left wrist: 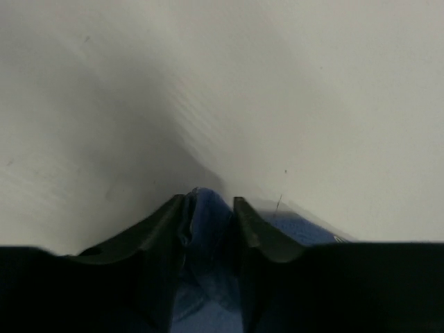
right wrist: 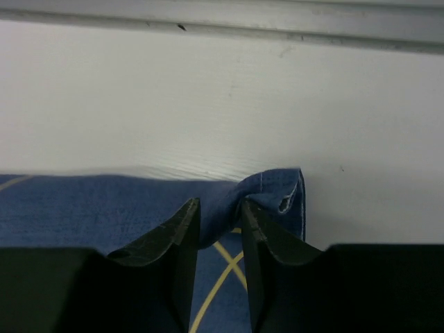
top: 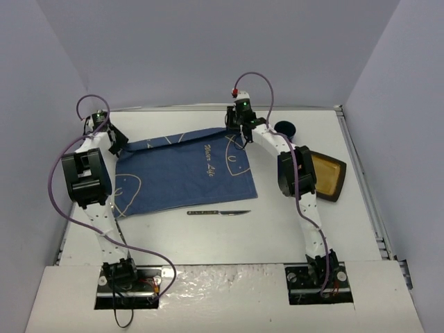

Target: Set the dinner table for one person

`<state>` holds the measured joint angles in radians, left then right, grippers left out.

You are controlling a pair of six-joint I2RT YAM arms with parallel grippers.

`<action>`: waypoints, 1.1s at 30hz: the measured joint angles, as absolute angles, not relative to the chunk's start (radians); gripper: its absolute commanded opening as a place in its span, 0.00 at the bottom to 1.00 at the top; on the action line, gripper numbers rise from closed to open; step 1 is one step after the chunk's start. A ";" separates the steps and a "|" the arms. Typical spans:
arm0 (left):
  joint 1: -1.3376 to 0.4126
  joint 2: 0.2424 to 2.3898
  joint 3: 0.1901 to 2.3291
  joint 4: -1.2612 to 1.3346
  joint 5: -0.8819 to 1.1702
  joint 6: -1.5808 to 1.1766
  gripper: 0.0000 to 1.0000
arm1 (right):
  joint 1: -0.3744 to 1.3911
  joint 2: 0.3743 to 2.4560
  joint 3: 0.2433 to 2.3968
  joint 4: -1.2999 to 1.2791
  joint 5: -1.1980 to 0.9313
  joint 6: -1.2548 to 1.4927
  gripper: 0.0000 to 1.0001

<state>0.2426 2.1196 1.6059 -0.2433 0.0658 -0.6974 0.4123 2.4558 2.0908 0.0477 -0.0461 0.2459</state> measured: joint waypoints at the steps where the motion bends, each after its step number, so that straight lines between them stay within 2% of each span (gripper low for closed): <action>1: 0.244 2.161 1.628 -0.218 0.076 -0.696 0.55 | 0.406 2.494 2.106 0.045 -0.048 0.249 0.39; 3: 0.246 2.188 1.652 -0.173 0.089 -0.698 0.73 | 0.399 2.536 2.112 0.031 -0.050 0.252 0.51; 4: 0.247 2.191 1.661 -0.153 0.093 -0.697 0.79 | 0.395 2.547 2.113 0.024 -0.049 0.253 0.56; 7: 0.250 2.167 1.683 -0.114 0.096 -0.680 0.85 | 0.383 2.533 2.114 0.033 -0.034 0.251 0.66; 13: 0.244 2.029 1.677 -0.035 0.095 -0.623 0.87 | 0.372 2.397 2.081 0.091 -0.001 0.243 0.68; 18: 0.194 1.800 1.528 -0.007 0.055 -0.540 0.87 | 0.367 2.172 1.893 0.144 -0.043 0.228 0.68; 23: 0.073 1.597 1.352 -0.057 -0.003 -0.497 0.90 | 0.382 1.995 1.676 0.172 -0.088 0.214 0.76; 27: -0.021 1.557 1.229 -0.091 -0.050 -0.497 0.97 | 0.421 1.949 1.514 0.196 -0.091 0.204 0.86; 33: -0.143 1.678 1.195 -0.190 -0.155 -0.497 0.97 | 0.511 1.939 1.297 0.156 -0.075 0.175 0.88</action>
